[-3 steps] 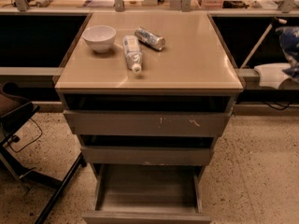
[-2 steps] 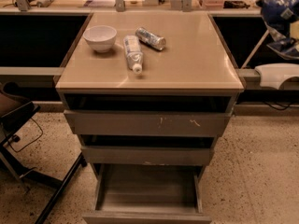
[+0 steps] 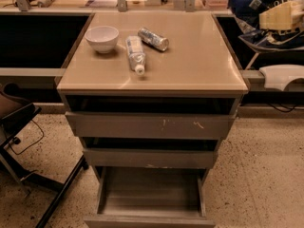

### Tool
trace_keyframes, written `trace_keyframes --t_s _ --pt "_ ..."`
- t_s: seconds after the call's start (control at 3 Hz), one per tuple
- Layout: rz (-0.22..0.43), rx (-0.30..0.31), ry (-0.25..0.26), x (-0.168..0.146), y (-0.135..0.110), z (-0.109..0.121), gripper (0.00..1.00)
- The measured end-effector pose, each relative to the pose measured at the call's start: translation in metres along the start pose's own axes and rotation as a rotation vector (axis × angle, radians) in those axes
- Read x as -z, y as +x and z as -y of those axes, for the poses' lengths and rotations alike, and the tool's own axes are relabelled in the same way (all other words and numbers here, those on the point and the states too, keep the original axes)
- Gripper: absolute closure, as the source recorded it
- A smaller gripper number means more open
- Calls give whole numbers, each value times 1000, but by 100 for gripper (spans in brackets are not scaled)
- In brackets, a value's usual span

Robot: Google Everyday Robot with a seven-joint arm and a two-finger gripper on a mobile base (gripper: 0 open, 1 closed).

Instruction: Pick blue chip bag from bottom drawer and place on counter

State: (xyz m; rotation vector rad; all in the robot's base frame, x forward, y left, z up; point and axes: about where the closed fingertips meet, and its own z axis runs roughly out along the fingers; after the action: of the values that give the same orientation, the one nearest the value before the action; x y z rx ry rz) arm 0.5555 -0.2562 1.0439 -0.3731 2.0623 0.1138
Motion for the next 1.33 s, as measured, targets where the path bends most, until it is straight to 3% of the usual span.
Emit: trace_keyframes --t_s 0.33,0.67,1.0,1.33 --pt "-3 -41 31 2 8 10 100" --pt "32 13 -7 -43 -12 -18 100" --pt "75 80 -65 -116 -48 -67 100" --pt "66 103 -103 -186 -63 -101 100"
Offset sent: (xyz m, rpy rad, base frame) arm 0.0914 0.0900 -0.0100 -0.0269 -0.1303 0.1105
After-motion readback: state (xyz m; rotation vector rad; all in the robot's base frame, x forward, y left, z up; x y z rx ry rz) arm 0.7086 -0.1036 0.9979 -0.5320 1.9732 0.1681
